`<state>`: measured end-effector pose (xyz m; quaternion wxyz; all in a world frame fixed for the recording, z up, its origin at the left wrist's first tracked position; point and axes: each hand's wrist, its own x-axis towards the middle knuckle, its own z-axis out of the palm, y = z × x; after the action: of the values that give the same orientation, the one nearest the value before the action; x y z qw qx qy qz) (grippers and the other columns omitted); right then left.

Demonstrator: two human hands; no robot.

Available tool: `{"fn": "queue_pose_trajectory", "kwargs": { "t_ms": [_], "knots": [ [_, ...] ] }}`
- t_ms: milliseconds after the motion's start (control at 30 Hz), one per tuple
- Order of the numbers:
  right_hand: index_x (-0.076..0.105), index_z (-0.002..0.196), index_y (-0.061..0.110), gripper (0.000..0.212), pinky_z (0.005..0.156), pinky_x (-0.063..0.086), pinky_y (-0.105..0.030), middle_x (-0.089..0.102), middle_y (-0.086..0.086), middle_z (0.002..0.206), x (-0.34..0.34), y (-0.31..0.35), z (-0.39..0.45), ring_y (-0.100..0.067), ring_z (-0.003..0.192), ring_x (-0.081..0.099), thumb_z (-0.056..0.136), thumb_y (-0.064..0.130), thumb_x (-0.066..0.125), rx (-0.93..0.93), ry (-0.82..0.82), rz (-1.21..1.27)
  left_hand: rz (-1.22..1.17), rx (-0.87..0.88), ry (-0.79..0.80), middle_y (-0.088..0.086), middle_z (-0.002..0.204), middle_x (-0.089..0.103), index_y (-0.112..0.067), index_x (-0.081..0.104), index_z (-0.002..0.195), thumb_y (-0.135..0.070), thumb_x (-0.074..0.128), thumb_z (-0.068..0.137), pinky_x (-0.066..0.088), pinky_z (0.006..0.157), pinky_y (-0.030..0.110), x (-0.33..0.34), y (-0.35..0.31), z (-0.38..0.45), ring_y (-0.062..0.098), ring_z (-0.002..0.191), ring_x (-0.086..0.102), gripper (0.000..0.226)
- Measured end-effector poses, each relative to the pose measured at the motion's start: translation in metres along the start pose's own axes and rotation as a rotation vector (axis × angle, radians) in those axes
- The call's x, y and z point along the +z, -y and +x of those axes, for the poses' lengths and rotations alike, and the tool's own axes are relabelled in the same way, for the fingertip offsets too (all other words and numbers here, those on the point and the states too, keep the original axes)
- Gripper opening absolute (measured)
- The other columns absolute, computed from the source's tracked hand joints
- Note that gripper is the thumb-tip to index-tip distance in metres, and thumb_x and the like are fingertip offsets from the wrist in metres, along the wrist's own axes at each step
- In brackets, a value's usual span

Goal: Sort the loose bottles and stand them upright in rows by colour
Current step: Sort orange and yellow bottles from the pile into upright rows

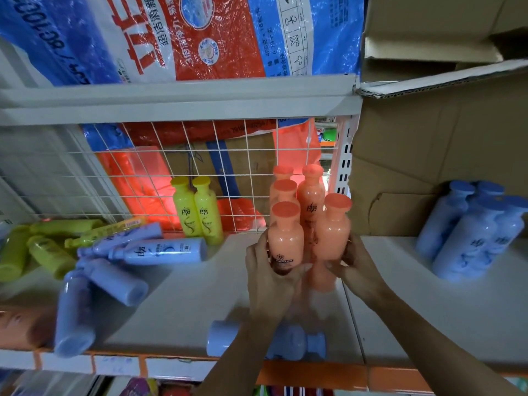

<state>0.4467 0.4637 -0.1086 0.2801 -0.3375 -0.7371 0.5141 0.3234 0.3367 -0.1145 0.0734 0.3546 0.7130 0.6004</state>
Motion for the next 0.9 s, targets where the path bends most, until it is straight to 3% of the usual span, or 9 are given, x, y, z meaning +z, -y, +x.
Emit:
{"fn": "queue_pose_trajectory", "kwargs": {
  "t_ms": [100,167,233,333,433,500,600,733,900],
  "knots": [
    [0.038,0.128,0.027,0.087,0.095,0.039,-0.032,0.038,0.001,0.124,0.004,0.002,-0.003,-0.018,0.116,0.043,0.057,0.036,0.086,-0.006,-0.014,-0.103,-0.003,0.002,0.012,-0.016,0.119,0.036,-0.046,0.031,0.135,-0.044,0.088,0.057,0.049,0.098,0.036,0.002,0.002,-0.002,0.007,0.118,0.045,0.097],
    [0.047,0.121,0.027,0.092,0.089,0.047,-0.034,0.045,-0.001,0.117,0.008,0.005,0.000,-0.017,0.104,0.051,0.042,0.052,0.087,0.000,-0.092,-0.105,0.000,0.010,0.036,-0.019,0.118,0.033,-0.054,0.026,0.130,-0.048,0.087,0.056,0.048,0.098,0.034,0.001,0.005,-0.003,0.005,0.118,0.042,0.096],
    [0.052,0.112,0.025,0.071,0.076,0.052,-0.029,0.059,0.002,0.105,0.009,0.007,0.001,-0.014,0.094,0.059,0.053,0.033,0.090,-0.033,-0.144,-0.058,0.024,0.025,0.076,-0.017,0.118,0.031,-0.055,0.023,0.128,-0.046,0.088,0.056,0.047,0.097,0.033,-0.003,0.011,-0.004,0.005,0.116,0.041,0.098],
    [0.046,0.122,0.021,0.061,0.070,0.044,-0.015,0.060,0.002,0.107,0.007,0.003,-0.001,-0.011,0.096,0.058,0.072,0.007,0.078,-0.018,-0.114,0.044,0.064,0.041,0.141,-0.018,0.121,0.033,-0.058,0.019,0.129,-0.052,0.083,0.055,0.050,0.099,0.041,-0.008,0.017,-0.003,0.006,0.119,0.043,0.098],
    [0.043,0.121,0.021,0.063,0.066,0.047,-0.010,0.056,0.003,0.109,0.013,-0.005,-0.003,-0.007,0.099,0.056,0.071,0.010,0.080,-0.048,-0.113,0.012,0.088,0.033,0.139,-0.023,0.119,0.036,-0.062,0.019,0.129,-0.060,0.078,0.053,0.051,0.097,0.047,-0.008,0.019,0.000,0.009,0.124,0.045,0.096],
    [0.045,0.121,0.020,0.071,0.067,0.047,-0.013,0.056,0.000,0.109,0.016,-0.007,-0.002,-0.010,0.099,0.057,0.064,0.016,0.086,-0.059,-0.156,-0.033,0.103,0.037,0.134,-0.023,0.116,0.035,-0.056,0.021,0.134,-0.053,0.083,0.055,0.051,0.097,0.046,-0.007,0.020,0.002,0.011,0.123,0.045,0.101],
    [0.043,0.128,0.020,0.074,0.066,0.044,-0.014,0.058,0.000,0.108,0.016,-0.006,0.004,-0.015,0.097,0.057,0.066,0.009,0.083,-0.063,-0.181,-0.041,0.123,0.033,0.130,-0.015,0.122,0.039,-0.042,0.025,0.140,-0.053,0.083,0.054,0.052,0.096,0.047,-0.005,0.022,0.005,0.013,0.122,0.047,0.104],
    [0.043,0.122,0.012,0.063,0.064,0.045,-0.015,0.059,-0.002,0.104,0.021,-0.006,0.019,-0.016,0.092,0.057,0.070,0.007,0.079,-0.016,-0.155,-0.034,0.125,0.010,0.124,-0.018,0.122,0.037,-0.049,0.021,0.140,-0.061,0.077,0.050,0.053,0.093,0.047,-0.002,0.025,0.009,0.014,0.122,0.049,0.107],
    [0.046,0.111,0.008,0.046,0.070,0.054,-0.030,0.062,-0.006,0.103,0.030,-0.007,0.039,-0.019,0.092,0.060,0.074,0.003,0.074,0.001,-0.148,-0.055,0.143,0.005,0.134,-0.015,0.122,0.039,-0.044,0.021,0.142,-0.039,0.086,0.060,0.053,0.094,0.044,0.000,0.026,0.013,0.012,0.120,0.047,0.105]
  ]
}}
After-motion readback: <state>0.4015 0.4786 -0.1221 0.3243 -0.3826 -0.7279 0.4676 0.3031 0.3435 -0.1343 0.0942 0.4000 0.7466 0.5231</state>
